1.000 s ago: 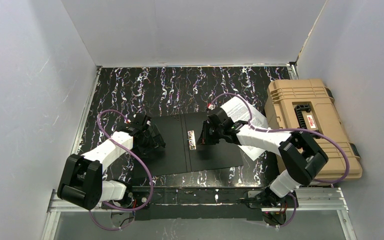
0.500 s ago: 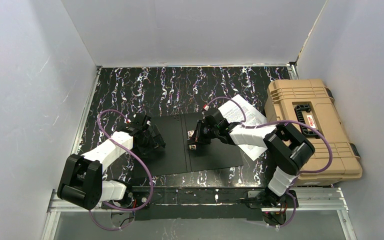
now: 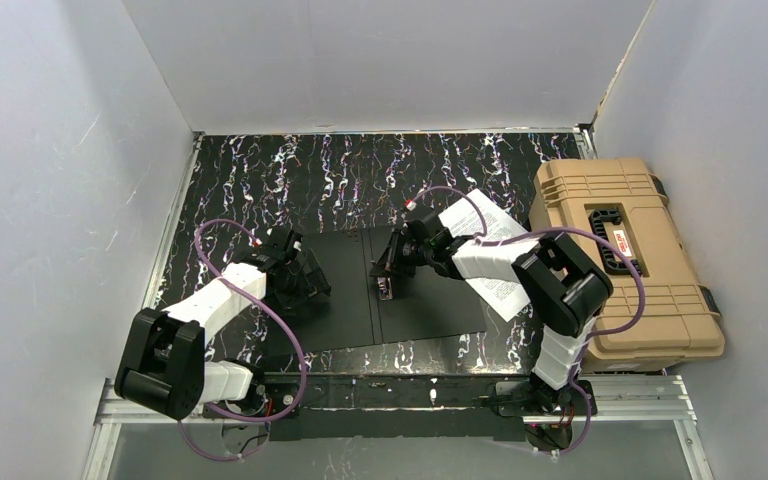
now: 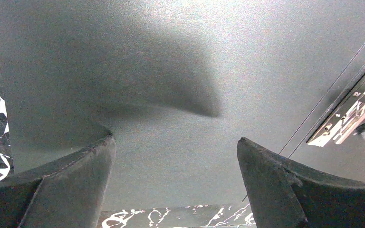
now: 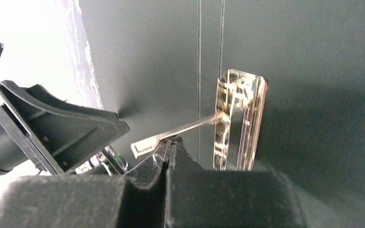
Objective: Put the files into the folder
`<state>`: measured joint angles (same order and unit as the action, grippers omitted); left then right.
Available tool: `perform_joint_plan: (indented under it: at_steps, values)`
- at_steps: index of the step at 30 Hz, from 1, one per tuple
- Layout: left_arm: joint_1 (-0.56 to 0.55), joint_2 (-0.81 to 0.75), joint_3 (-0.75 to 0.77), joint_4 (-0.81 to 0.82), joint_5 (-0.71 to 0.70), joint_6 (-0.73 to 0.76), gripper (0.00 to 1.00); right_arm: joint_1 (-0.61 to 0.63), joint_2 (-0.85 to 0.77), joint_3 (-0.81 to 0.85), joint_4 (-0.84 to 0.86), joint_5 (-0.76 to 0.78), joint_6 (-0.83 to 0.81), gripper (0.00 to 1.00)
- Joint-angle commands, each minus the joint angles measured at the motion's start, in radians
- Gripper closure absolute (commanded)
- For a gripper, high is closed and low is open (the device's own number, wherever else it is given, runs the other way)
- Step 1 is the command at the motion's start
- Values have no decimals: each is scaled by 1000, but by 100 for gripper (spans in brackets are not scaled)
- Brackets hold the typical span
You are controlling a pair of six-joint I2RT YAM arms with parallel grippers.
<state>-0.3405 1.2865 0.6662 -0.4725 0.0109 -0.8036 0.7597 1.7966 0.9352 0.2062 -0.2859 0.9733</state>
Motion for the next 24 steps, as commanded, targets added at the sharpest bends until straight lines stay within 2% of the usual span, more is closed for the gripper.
perform_joint_plan:
  at_steps: [1, 9, 15, 22, 24]
  values:
    - [0, -19, -8, -36, -12, 12, 2, -34, 51, 83, 60, -44, -1, 99]
    - [0, -17, -5, -40, -17, 15, 2, -71, 134, 228, -30, -37, -69, 99]
    - [-2, -30, 6, -52, -19, 20, 2, -81, 87, 325, -195, 39, -199, 99]
    - [0, -67, 27, -75, -38, 31, 2, -86, -44, 361, -426, 232, -384, 71]
    - [-1, -73, 31, -77, -32, 33, 2, -86, -73, 364, -487, 306, -445, 66]
